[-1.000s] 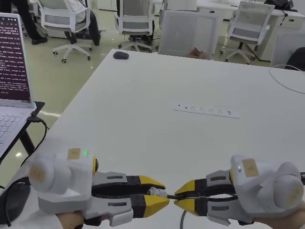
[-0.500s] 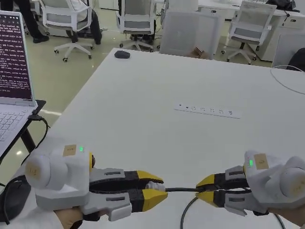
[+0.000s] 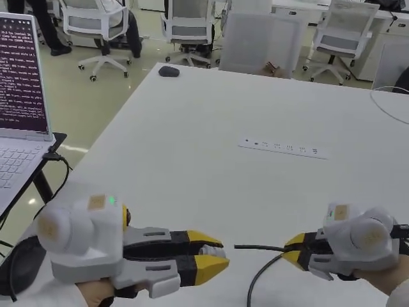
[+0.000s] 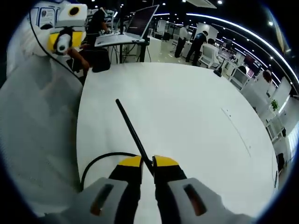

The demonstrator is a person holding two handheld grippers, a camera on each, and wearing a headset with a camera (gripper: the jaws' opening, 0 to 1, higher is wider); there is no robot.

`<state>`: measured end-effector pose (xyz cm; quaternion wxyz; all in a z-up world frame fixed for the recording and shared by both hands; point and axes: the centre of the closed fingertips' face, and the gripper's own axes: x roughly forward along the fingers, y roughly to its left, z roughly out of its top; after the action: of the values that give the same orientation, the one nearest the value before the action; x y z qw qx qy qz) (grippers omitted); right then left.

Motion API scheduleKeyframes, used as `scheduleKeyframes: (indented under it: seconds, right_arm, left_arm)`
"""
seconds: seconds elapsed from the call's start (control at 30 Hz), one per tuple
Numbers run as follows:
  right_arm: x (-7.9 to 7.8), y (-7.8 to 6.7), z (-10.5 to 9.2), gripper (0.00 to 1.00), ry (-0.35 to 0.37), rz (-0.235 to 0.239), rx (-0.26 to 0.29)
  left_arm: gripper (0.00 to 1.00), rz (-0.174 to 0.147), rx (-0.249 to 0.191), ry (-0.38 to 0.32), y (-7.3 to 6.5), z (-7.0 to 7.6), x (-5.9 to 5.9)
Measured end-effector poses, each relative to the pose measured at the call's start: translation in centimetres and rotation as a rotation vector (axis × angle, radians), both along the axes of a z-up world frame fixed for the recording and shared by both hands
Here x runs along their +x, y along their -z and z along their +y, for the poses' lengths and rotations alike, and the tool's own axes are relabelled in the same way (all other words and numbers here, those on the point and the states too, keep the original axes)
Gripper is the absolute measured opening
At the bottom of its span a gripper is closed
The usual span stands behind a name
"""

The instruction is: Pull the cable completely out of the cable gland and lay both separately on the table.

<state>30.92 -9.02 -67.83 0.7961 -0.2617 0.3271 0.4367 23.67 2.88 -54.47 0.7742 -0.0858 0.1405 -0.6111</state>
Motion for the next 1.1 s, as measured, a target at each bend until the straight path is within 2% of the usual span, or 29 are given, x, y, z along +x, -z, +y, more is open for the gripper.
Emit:
scheduleKeyframes:
  seconds: [0.23,0.37,0.4,0.53,0.67,0.83,1.0,1.1]
  right_arm:
    - [0.4,4.6,0.1,0.07,0.021,0.097,-0.047]
    - [0.3,6.1,0.6,0.07,0.024,0.118,-0.066]
    - [0.1,6.5,0.4,0.07,0.044,0.138,-0.075]
    - [0.1,7.6,0.6,0.08,0.047,0.15,-0.065]
    - [-0.1,8.3,0.5,0.09,0.052,0.157,-0.073]
    - [0.0,8.7,0.2,0.11,0.081,0.173,-0.057]
    - [0.5,8.5,0.1,0.13,0.111,0.166,-0.035]
    - [0.8,8.0,0.0,0.14,0.142,0.156,0.0]
  left_arm:
    - [0.17,0.018,0.015,0.015,0.5,-0.3,-0.3]
    - [0.17,0.026,0.018,0.017,0.7,-0.3,-0.4]
    - [0.17,0.028,0.019,0.017,0.7,-0.2,-0.3]
    - [0.17,0.038,0.02,0.015,0.9,-0.1,-0.2]
    - [0.17,0.045,0.019,0.01,1.0,-0.1,-0.1]
    - [0.17,0.056,0.028,0.004,1.3,0.0,0.1]
    - [0.17,0.065,0.061,-0.02,2.1,0.3,0.4]
    - [0.17,0.079,0.089,-0.049,2.7,0.8,0.9]
